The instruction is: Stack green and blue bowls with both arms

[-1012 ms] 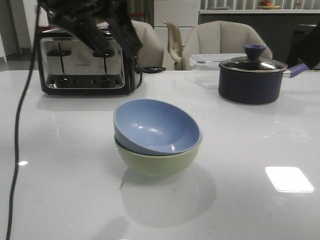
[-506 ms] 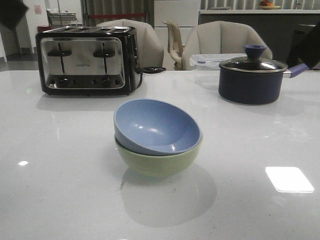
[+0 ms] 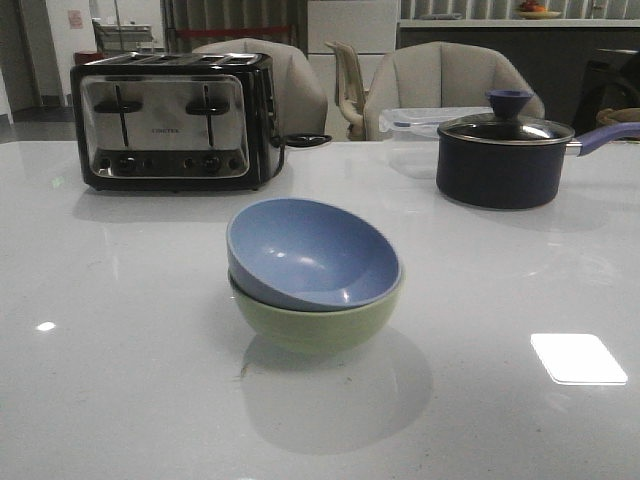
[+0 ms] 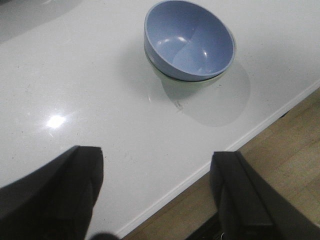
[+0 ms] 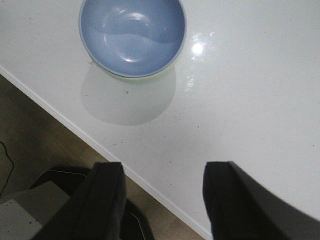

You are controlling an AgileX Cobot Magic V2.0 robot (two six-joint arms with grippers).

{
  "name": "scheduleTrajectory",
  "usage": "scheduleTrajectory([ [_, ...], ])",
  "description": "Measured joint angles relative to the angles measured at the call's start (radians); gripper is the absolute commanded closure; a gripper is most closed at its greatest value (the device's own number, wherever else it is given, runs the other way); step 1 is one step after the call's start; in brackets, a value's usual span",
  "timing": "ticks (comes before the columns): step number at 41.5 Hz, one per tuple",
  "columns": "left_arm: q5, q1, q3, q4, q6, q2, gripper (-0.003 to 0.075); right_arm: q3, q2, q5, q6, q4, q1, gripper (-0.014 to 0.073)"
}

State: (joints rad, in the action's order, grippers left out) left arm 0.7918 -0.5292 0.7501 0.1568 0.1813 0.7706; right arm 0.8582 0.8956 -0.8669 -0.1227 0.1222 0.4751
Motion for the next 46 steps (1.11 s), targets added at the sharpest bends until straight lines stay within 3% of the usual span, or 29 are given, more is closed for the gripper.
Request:
scheduleTrajectory([
  [4, -0.010, 0.000, 0.000, -0.004, -0.006, 0.000, 0.0220, -0.022, -0.027, 0.002, 0.012, -0.016, 0.000, 0.0130],
  [7, -0.012, 0.000, 0.000, -0.006, -0.008, 0.000, 0.0267, -0.036, -0.043, 0.011, 0.014, -0.022, 0.000, 0.0155],
  [15, -0.020, 0.000, 0.000, -0.006, -0.013, 0.000, 0.0470, -0.044, -0.051, 0.028, 0.014, -0.025, 0.000, 0.0365],
  [24, -0.020, 0.000, 0.000, -0.006, -0.013, 0.000, 0.0616, -0.044, -0.051, 0.031, 0.014, -0.025, 0.000, 0.0556],
  [46, -0.024, 0.000, 0.000, -0.006, -0.015, 0.000, 0.0622, -0.044, -0.051, 0.034, 0.014, -0.025, 0.000, 0.0554],
])
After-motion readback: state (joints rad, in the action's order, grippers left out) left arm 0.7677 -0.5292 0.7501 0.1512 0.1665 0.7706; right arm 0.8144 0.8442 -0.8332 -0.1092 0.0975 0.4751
